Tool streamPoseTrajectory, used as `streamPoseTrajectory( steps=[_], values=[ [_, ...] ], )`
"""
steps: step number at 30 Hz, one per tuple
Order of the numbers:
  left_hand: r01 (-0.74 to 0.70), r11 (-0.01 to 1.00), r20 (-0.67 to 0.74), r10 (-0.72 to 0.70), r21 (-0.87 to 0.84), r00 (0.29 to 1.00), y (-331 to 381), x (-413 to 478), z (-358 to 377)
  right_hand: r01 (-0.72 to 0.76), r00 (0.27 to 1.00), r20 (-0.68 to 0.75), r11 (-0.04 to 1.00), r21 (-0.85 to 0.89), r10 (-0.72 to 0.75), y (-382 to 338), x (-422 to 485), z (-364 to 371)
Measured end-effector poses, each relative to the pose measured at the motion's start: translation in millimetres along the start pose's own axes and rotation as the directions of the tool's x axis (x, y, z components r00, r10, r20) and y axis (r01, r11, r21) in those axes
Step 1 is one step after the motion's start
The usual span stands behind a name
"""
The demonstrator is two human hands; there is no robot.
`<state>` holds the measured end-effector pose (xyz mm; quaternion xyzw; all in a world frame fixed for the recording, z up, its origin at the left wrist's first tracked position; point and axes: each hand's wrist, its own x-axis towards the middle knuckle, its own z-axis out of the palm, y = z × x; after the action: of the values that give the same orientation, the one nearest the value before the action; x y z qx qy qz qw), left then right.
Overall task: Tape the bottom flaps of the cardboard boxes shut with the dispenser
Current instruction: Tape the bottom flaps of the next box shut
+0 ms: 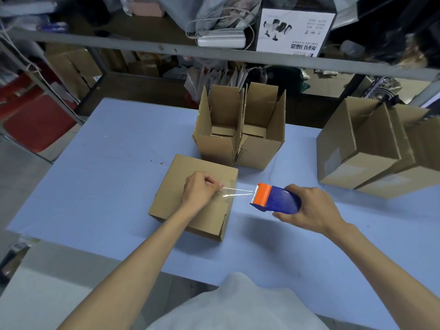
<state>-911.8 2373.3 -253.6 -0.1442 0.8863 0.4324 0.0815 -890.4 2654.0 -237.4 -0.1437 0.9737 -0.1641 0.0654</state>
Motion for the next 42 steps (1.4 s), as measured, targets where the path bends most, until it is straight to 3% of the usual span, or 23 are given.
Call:
streamPoseTrajectory(
  steps=[16,28,31,33,38,42],
  values=[
    [-0.068,0.991,-0.01,0.069,0.116,0.998,3,-7,6,0.024,0.996,0.087,1.0,0.013,-0.025,6,3,12],
    [-0.04,0.906,0.109,-0.007,0.422,0.994,12,2,8,0.059,0.994,0.099,0.998,-0.028,-0.056,8,8,17],
    [0.031,0.887,0.043,-0.057,0.461,0.997,9,7,3,0.07,0.992,0.112,0.995,-0.065,-0.062,7,11,17],
    [-0.005,0.846,0.019,-0.005,0.532,1.0,4,9,-1,0.072,0.991,0.121,0.995,-0.074,-0.063,7,13,19],
    [-0.382,0.875,0.139,0.356,0.298,0.924,-6,3,6,0.086,0.986,0.15,0.989,-0.117,-0.068,5,21,22],
    [-0.398,0.905,0.242,0.357,0.152,0.902,-12,8,10,0.131,0.978,0.181,0.981,-0.146,-0.104,-1,30,27]
  ],
)
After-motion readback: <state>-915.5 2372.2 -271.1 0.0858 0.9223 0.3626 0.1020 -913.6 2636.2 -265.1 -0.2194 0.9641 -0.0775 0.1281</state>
